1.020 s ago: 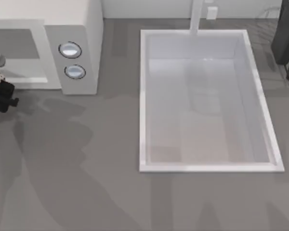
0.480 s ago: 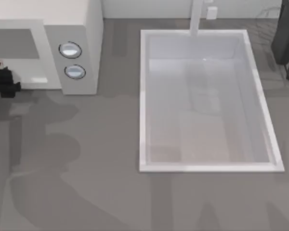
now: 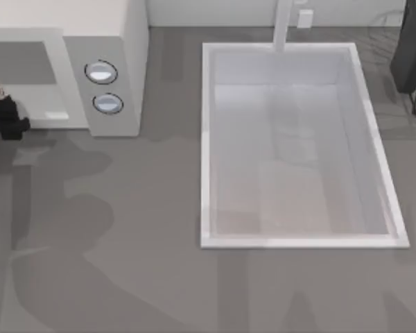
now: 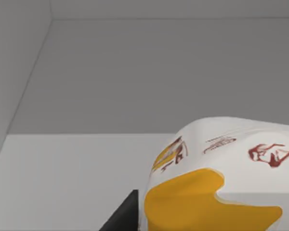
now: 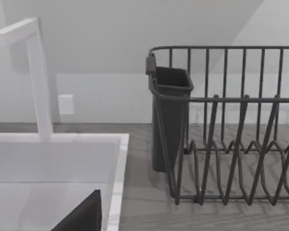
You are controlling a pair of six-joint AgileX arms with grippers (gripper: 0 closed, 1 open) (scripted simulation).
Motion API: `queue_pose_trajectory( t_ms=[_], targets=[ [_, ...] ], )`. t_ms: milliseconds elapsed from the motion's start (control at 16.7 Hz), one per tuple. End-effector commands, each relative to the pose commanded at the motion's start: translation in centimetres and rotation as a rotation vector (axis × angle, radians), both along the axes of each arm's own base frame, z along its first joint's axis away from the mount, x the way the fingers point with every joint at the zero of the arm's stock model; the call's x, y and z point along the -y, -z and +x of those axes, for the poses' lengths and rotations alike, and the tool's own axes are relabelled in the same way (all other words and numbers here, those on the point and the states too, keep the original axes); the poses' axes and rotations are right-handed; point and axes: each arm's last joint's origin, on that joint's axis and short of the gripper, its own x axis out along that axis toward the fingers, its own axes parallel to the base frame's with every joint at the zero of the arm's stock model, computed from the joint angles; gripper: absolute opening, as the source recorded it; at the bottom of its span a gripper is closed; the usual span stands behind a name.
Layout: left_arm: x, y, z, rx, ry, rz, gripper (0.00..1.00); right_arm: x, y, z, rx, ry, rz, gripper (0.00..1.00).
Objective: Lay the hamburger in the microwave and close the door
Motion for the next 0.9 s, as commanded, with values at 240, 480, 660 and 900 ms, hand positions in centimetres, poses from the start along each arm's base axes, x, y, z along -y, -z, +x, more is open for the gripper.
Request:
queue_pose_trajectory(
  t_ms=[240, 480, 660, 900],
  targets=[
    [0.0, 1.3, 2.4, -0.043, -0.001, -0.008, 0.00, 0.0, 0.0, 0.0, 0.000, 0.000, 0.000, 1.00],
    [-0.3, 0.7, 8.3, 0.014, -0.002, 0.000, 0.00, 0.0, 0.0, 0.0, 0.000, 0.000, 0.000, 1.00],
    [-0.4, 0.0, 12.4, 0.056, -0.004, 0.006, 0.00, 0.0, 0.0, 0.0, 0.000, 0.000, 0.000, 1.00],
    [0.1, 1.9, 14.7, 0.004, -0.005, -0.003, 0.00, 0.0, 0.0, 0.0, 0.000, 0.000, 0.000, 1.00]
  ],
)
